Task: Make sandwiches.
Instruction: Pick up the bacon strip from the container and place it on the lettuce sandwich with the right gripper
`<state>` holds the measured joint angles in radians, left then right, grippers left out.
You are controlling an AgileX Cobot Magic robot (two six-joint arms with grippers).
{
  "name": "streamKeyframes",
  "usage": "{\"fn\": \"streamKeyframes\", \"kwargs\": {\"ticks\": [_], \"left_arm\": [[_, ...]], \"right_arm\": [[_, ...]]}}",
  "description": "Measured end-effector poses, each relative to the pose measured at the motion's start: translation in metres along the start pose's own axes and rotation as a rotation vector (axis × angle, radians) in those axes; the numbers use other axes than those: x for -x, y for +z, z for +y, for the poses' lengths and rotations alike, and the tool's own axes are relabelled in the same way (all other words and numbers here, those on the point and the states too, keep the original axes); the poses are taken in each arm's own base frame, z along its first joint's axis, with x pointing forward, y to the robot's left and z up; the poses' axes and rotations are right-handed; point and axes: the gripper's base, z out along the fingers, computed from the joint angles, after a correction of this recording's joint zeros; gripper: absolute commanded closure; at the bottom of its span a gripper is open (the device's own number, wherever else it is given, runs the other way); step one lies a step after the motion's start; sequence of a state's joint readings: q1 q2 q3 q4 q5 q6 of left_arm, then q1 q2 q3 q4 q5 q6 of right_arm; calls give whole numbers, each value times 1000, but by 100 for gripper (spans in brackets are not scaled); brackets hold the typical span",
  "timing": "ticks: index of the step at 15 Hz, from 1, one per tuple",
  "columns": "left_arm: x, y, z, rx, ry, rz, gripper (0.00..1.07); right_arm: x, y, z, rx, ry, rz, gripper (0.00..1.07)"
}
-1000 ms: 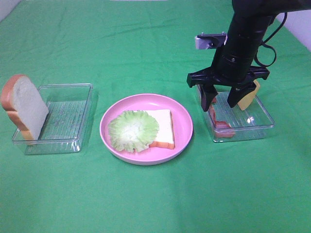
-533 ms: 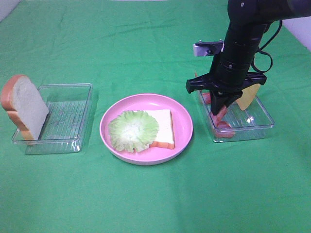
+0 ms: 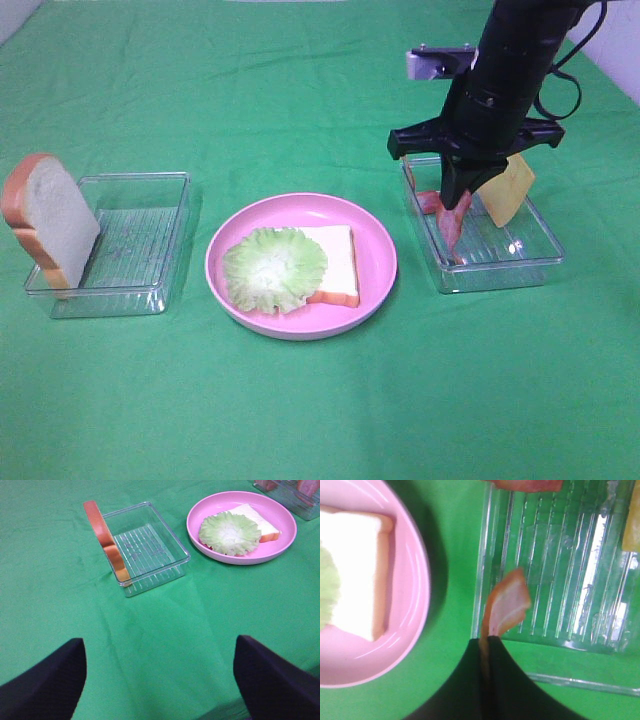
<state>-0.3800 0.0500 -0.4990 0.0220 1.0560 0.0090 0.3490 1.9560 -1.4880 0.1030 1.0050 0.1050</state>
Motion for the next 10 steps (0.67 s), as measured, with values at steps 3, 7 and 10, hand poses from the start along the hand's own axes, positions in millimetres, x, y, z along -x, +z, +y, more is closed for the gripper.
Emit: {"fn": "streamKeyframes", "kwargs": {"ticks": [3, 7, 10], "left_arm": [[0, 0, 0, 0, 0, 0, 30], [0, 0, 0, 0, 0, 0, 30], [0, 0, 0, 0, 0, 0, 30]], "right_arm": [[-8, -31, 8, 76, 21, -44, 107], [-19, -56, 26, 265, 12, -53, 107], [-23, -58, 66, 400, -91, -87, 107]]}}
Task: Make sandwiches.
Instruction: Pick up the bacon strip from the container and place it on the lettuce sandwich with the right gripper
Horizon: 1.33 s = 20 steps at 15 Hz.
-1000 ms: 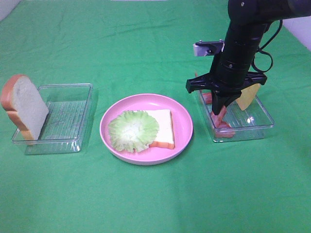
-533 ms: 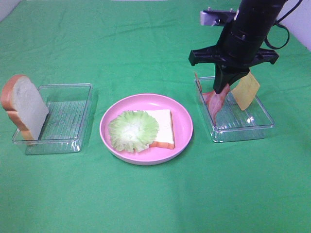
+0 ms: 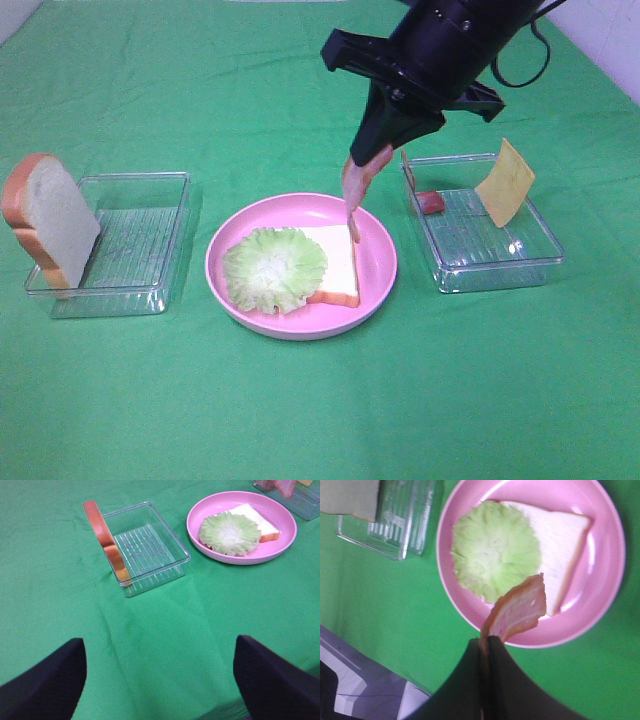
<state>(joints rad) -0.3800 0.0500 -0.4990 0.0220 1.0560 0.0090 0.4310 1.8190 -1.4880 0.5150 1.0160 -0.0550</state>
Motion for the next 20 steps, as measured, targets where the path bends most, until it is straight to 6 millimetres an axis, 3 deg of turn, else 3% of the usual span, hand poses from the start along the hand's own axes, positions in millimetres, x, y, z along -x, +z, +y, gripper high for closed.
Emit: {"fn": "streamKeyframes", "kwargs": {"ticks": [2, 8, 9, 12, 14, 17, 20], "left_arm": [[0, 0, 0, 0, 0, 0, 30], [0, 0, 0, 0, 0, 0, 30], [0, 0, 0, 0, 0, 0, 30], [0, 0, 0, 0, 0, 0, 30], [0, 0, 0, 0, 0, 0, 30], [0, 0, 0, 0, 0, 0, 30], [0, 0, 0, 0, 0, 0, 30]], "right_arm": [[2, 8, 12, 34, -10, -30, 107], [10, 75, 42, 187, 52, -44, 107], [11, 96, 40, 234, 89, -20, 107], [14, 118, 32, 250, 110, -3, 107], [16, 124, 23, 222, 114, -8, 107], [23, 115, -2, 172, 131, -10, 107], [22, 112, -14, 118, 114, 18, 107]]}}
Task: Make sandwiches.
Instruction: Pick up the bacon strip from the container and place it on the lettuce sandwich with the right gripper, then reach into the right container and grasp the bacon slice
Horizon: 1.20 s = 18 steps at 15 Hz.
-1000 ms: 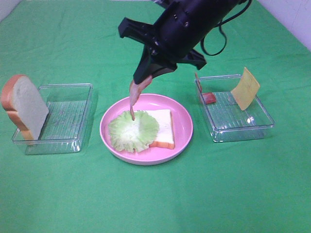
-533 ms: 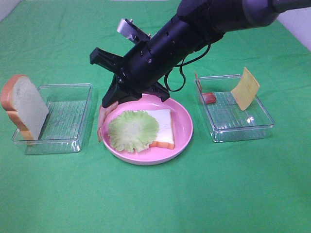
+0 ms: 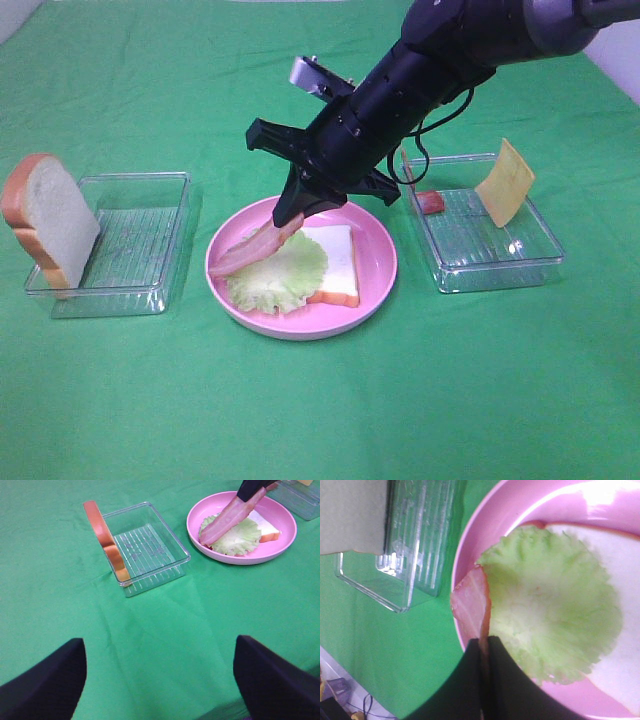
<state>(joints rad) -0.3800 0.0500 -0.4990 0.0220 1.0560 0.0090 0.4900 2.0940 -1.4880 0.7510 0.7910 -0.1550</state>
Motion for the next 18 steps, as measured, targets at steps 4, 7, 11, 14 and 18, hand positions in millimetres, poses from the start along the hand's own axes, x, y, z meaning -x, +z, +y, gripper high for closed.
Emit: {"fn": "streamKeyframes", "kwargs": {"ticks": [4, 7, 11, 14, 18], "left_arm": [[0, 0, 0, 0, 0, 0, 30], [0, 0, 0, 0, 0, 0, 30], [0, 0, 0, 0, 0, 0, 30], [0, 0, 0, 0, 0, 0, 30], [0, 0, 0, 0, 0, 0, 30]], "right_arm": [[0, 0, -6, -60, -17, 1, 64], [2, -1, -8, -80, -32, -19, 36], [2, -14, -2, -112, -85, -46, 36], [0, -53, 10, -166, -126, -121, 36], [3, -95, -11, -226, -53, -161, 37]]}}
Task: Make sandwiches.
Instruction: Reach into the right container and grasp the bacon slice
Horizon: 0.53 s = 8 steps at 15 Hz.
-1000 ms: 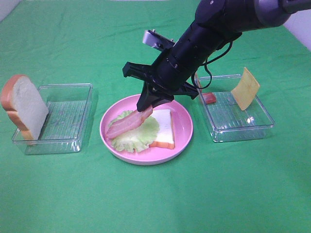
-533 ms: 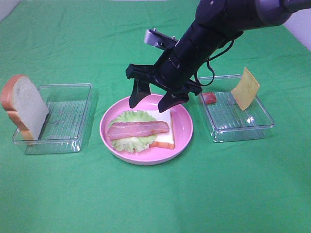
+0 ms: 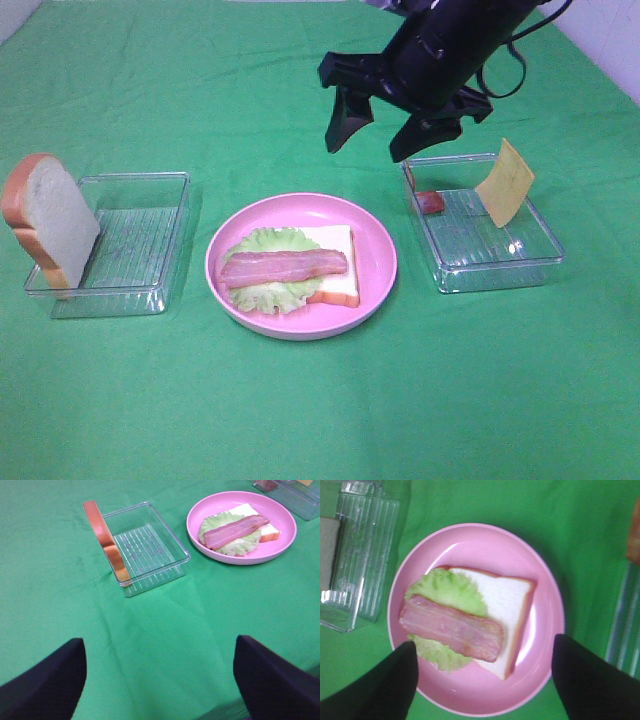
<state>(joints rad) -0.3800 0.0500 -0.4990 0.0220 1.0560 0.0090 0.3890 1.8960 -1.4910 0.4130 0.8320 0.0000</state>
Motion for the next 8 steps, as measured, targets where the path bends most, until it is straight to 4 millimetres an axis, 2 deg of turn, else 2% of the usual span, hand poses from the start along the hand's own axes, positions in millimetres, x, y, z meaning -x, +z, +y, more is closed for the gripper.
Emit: {"fn": "streamKeyframes", "kwargs": {"ticks": [2, 4, 6, 8], "left_arm": [[0, 0, 0, 0, 0, 0, 30], [0, 0, 0, 0, 0, 0, 30], [0, 0, 0, 0, 0, 0, 30], [0, 0, 0, 0, 0, 0, 30]], "right_arm": [[12, -18, -21, -16, 47, -10, 37], [28, -33, -32, -50, 40, -34, 38], [38, -33, -34, -81, 12, -30, 42], [49, -24, -39, -117, 4, -3, 42]]}}
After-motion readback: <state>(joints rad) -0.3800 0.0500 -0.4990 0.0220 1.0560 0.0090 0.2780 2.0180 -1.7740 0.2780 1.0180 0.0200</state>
